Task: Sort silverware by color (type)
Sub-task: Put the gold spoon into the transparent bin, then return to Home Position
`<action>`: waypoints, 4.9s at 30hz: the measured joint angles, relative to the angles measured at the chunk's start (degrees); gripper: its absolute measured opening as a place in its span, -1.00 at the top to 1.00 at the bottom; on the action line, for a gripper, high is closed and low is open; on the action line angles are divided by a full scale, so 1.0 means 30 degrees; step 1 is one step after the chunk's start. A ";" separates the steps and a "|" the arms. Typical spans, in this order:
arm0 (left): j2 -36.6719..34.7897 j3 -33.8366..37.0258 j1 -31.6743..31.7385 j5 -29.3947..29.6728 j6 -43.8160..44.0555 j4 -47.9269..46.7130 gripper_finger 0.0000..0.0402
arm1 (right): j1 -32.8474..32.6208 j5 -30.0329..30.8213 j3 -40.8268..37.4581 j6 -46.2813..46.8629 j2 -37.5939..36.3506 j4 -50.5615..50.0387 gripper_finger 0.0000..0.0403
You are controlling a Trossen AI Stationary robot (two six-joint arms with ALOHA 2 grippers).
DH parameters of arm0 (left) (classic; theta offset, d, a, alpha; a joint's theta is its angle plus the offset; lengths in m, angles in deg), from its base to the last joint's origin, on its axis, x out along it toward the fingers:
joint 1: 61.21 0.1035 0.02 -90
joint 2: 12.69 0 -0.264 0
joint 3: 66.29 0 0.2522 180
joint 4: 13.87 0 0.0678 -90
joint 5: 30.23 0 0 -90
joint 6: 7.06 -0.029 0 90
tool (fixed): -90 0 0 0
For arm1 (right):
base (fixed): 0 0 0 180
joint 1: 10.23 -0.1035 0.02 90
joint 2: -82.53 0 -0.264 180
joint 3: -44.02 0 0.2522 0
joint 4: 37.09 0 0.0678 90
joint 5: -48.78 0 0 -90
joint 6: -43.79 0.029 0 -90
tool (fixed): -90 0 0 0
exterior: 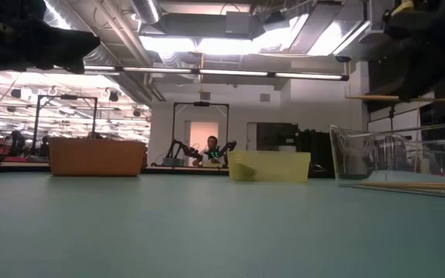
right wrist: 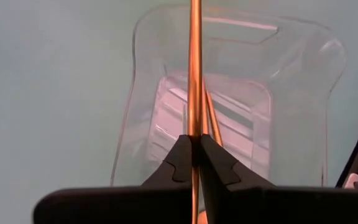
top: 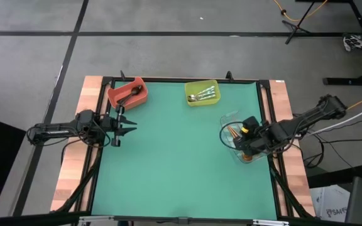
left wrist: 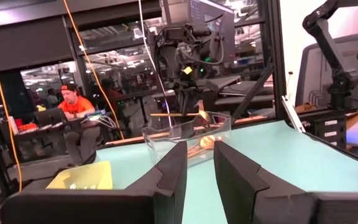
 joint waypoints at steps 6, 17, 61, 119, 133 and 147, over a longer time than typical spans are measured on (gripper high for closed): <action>0.0002 0.0003 0.0000 0.0015 -0.0007 -0.0005 0.64 | 0.0001 -0.0863 0.0000 -0.0002 0.1372 0.0310 1.00; 0.0002 0.0005 0.0000 0.0022 -0.0007 -0.0012 0.64 | 0.0002 -0.1324 0.0000 0.0005 0.3553 0.0321 1.00; 0.0002 0.0002 0.0007 0.0022 -0.0007 -0.0019 0.64 | 0.0017 -0.3131 -0.4663 0.0029 0.4226 0.5659 1.00; -0.0001 0.0001 0.0007 0.0022 -0.0007 -0.0019 0.64 | -0.0019 -0.1693 -0.4714 0.0282 0.0525 0.6336 0.94; 0.0002 0.0005 0.0000 0.0015 -0.0007 -0.0019 0.64 | 0.0002 0.1216 -0.4684 -0.6403 -0.2858 1.2699 0.98; -0.0001 0.0002 0.0004 0.0018 -0.0001 -0.0019 0.64 | 0.0002 0.1714 -0.4677 -1.5414 -0.5999 1.9606 0.97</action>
